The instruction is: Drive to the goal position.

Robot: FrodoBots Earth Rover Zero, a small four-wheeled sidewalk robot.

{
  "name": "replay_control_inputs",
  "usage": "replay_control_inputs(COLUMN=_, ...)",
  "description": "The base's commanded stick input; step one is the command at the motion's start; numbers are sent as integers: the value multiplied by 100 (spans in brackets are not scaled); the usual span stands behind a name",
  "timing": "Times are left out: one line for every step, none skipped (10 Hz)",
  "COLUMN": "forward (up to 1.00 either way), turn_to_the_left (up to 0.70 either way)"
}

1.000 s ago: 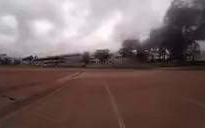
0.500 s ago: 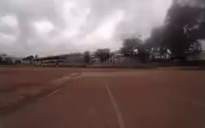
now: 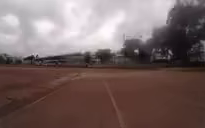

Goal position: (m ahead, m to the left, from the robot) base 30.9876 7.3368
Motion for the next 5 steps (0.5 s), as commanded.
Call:
replay_control_inputs(forward=70, turn_to_the_left=0)
replay_control_inputs(forward=70, turn_to_the_left=0)
replay_control_inputs(forward=70, turn_to_the_left=0)
replay_control_inputs(forward=70, turn_to_the_left=0)
replay_control_inputs(forward=70, turn_to_the_left=0)
